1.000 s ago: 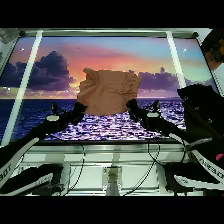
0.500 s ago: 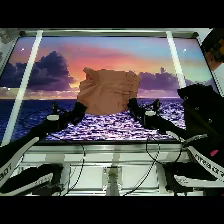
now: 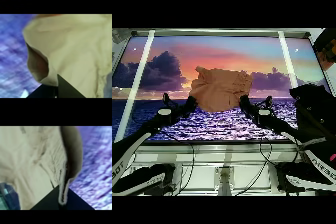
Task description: Fold the clothes and pants, and hang the long-sleeved shirts on hangers.
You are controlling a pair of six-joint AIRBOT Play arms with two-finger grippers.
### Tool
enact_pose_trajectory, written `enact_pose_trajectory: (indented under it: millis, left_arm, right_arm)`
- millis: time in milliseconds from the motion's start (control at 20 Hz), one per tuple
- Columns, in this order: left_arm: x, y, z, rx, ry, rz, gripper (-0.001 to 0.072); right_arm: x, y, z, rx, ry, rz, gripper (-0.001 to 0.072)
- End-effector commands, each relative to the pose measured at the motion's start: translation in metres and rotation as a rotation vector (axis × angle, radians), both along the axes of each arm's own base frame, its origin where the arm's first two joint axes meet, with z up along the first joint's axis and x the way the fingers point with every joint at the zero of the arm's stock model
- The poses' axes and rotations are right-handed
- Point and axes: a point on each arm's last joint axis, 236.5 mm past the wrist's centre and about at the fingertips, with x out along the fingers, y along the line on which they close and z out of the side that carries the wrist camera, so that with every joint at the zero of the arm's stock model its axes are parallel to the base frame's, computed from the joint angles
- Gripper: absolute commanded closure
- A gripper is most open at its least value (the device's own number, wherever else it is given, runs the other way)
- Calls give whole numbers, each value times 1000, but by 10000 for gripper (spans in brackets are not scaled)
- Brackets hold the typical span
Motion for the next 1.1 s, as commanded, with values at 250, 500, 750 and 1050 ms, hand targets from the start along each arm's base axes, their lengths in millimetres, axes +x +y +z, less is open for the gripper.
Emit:
enact_pose_trajectory:
  millis: [250, 500, 750, 1050]
  left_arm:
    - [57, -15, 93, -9, -240, -37, 706]
    - [111, -16, 254, 62, -621, -40, 704]
    - [107, -13, 431, 104, -999, -24, 705]
    - [100, -9, 467, 115, -1075, -9, 705]
  right_arm:
    - [26, 3, 55, 13, -130, -16, 691]
    - [76, 16, 164, 20, -381, -21, 690]
    - [103, 23, 270, 107, -574, 65, 690]
    - [108, 21, 356, 173, -721, 137, 691]
